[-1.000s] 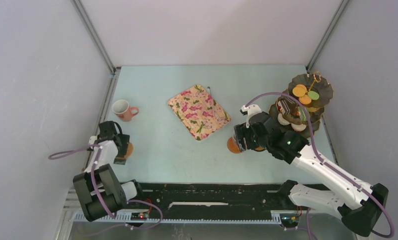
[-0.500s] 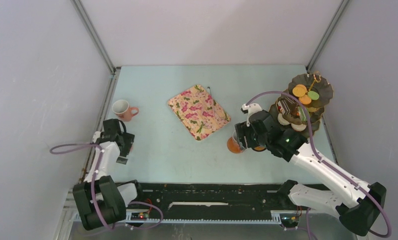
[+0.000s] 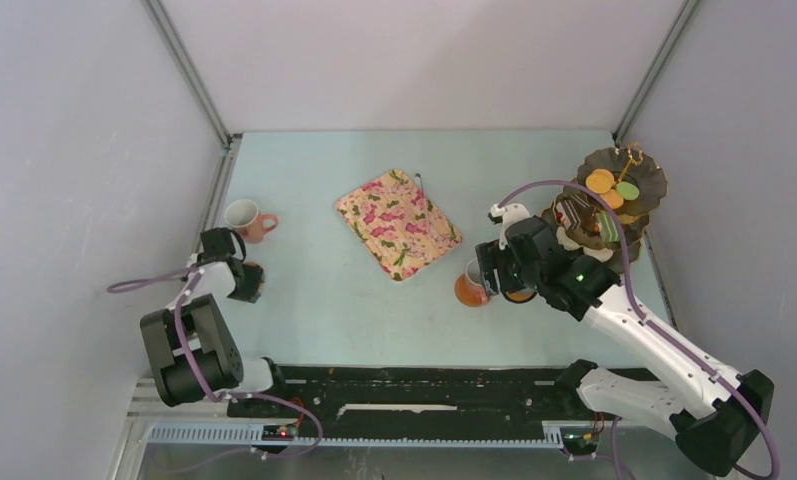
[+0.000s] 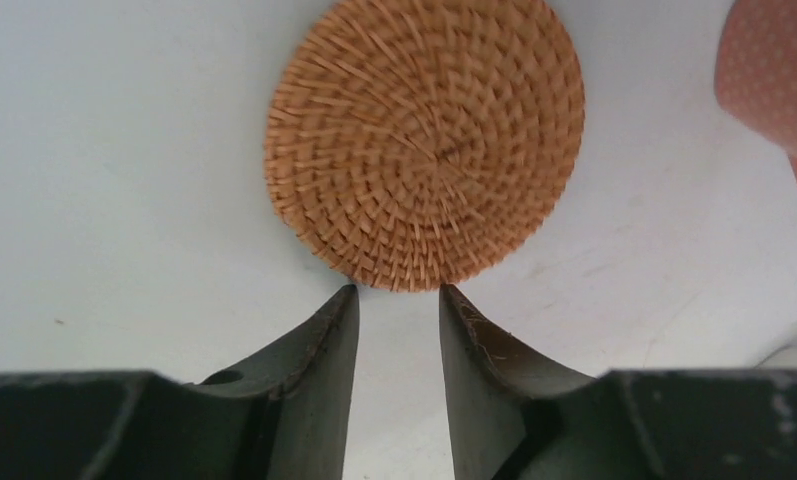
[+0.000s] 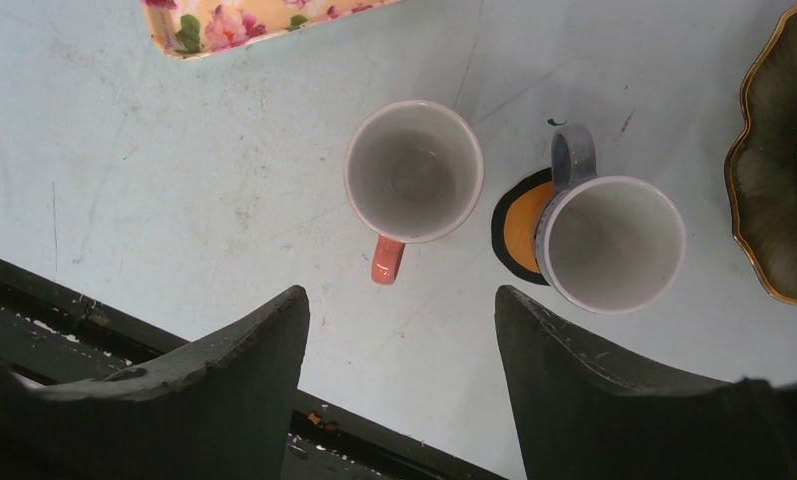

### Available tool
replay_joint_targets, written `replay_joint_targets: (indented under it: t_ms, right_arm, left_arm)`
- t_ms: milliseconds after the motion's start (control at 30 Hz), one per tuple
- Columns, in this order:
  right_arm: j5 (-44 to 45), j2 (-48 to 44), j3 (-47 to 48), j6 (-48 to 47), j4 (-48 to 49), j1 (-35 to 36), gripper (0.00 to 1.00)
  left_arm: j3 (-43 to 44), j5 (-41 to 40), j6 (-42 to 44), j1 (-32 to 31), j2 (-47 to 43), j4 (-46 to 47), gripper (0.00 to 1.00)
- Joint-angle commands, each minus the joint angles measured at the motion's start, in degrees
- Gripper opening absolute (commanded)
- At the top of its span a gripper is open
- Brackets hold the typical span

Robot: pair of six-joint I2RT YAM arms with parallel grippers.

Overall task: Serve the afternoon tea
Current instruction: Move the coaster to the center of the board.

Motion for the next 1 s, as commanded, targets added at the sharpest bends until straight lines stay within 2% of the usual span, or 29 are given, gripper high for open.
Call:
replay_joint_targets:
  t_ms: [0, 100, 233, 300, 400, 500, 633, 700, 767, 867, 967]
  right_arm:
    - [-0.92, -0.8, 1.69, -1.31, 1.78, -0.61, 0.71]
    - [-1.15, -0.5, 1.69, -1.44, 2.25, -0.79, 0.71]
    - [-0.89, -0.31, 1.69, -1.34, 2.29, -1.21, 0.71]
    - [-1.05, -0.3, 1.69, -1.36, 2.42, -1.45, 0.71]
    - [-1.43, -0.17, 1.69, -1.31, 2.47, -1.54, 0.71]
    - [-2.11, -0.19, 1.69, -1.24, 2.32, -1.67, 0.71]
    - [-2.63, -0.84, 1.44, -1.4, 1.58, -1.69, 0.71]
    - [-2.68, -1.27, 1.43, -1.64, 1.15, -1.68, 0.71]
    - [-2.4, -1.88, 1.28, -1.86, 0.81, -1.75, 0.71]
    - [-2.63, -2.72, 0.92, -1.95, 0.77, -2.29, 0.71]
    - [-3.07, -3.09, 0.75, -2.1, 0.58, -3.09, 0.71]
  left_arm:
    - [-2.68, 3.5, -5.22, -3.96, 0.54, -3.46, 0.4]
    - [-4.05, 5.76, -7.76, -8.72, -1.07, -7.86, 0.4]
    - [-7.9, 6.08, -12.99, -17.46, -7.29, -8.82, 0.41]
    - [-8.97, 5.98, -14.38, -19.1, -9.98, -9.74, 0.41]
    - [-6.94, 2.14, -10.36, -18.93, -13.63, -10.39, 0.46]
    - [-1.88, -3.78, -2.47, -14.05, -15.07, -11.36, 0.63]
    - [-1.76, -0.04, 1.52, -1.43, -16.37, -5.4, 0.77]
    - [-1.86, 2.71, 2.92, 4.08, -15.79, -2.38, 0.78]
    - [-0.02, 0.97, 5.23, 6.5, -14.49, -1.98, 0.75]
    - [4.33, -3.11, 9.56, 7.7, -10.59, -3.98, 0.67]
    - [9.65, -7.41, 13.38, 8.05, -3.96, -6.98, 0.66]
